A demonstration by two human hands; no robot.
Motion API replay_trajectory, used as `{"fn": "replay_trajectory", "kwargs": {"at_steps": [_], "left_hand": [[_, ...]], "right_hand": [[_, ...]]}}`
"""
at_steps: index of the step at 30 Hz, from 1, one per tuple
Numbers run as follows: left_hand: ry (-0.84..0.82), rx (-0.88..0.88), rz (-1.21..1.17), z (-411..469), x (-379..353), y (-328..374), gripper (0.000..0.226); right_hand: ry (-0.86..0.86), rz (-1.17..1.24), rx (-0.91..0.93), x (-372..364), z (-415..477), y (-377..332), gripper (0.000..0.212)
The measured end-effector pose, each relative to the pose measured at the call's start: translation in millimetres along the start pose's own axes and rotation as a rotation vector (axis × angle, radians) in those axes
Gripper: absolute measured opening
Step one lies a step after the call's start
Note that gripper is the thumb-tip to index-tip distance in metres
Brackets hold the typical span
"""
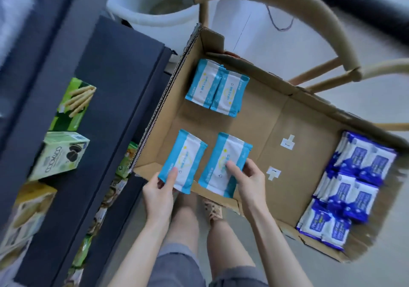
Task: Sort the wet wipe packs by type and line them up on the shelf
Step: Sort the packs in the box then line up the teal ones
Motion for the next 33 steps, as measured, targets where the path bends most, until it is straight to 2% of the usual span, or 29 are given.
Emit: {"fn": "replay_trajectory", "kwargs": {"at_steps": [2, 4, 10, 13, 16, 20, 27, 29, 33], "left_hand": [[-0.003, -0.007, -0.041, -31.3, 14.2, -9.6, 0.011], [0.028, -0.041, -0.076, -63.2, 34.0, -21.3, 0.015], [0.219, -0.159, -0.205, -159.7, 106.7, -57.8, 0.027], [0.328, -0.266, -0.244, -204.8, 149.4, -53.5, 0.028], [0.441, -0.35, -0.272, -244.0, 197.5, -44.7, 0.02], [0.581, -0.492, -0.283, -289.5, 267.0, -36.4, 0.034], [0.689, -0.623, -0.383, -369.7, 404.5, -37.2, 0.011], [0.736, -0.654, -0.415, -386.0, 447.5, -44.4, 0.009], [0.778, -0.686, -0.351, -407.8, 527.7, -51.5, 0.005]], "right_hand": [[-0.055, 0.006, 0.029, 4.1, -25.2, -7.4, 0.007], [-0.123, 0.003, 0.07, 7.5, -51.2, -13.0, 0.015], [-0.364, -0.067, 0.183, 4.7, -141.3, -24.6, 0.013], [-0.484, -0.109, 0.285, -17.0, -190.7, -43.1, 0.008], [-0.622, -0.095, 0.357, -48.8, -239.4, -65.2, 0.016], [-0.774, -0.081, 0.48, -95.3, -304.6, -92.3, 0.021], [-1.054, -0.071, 0.662, -186.3, -434.6, -110.3, 0.049], [-1.119, -0.045, 0.699, -210.5, -472.4, -107.5, 0.049], [-1.174, -0.036, 0.74, -255.8, -541.5, -91.7, 0.035]]}}
Point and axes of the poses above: each hand's wrist, its own z-axis towards the middle knuckle, its own x-axis out of the back of the hand, y = z × x, the point moved 7 cm from there along z, towards the middle knuckle, and after that the axes turned 10 degrees about x, right-handed, at the moved point
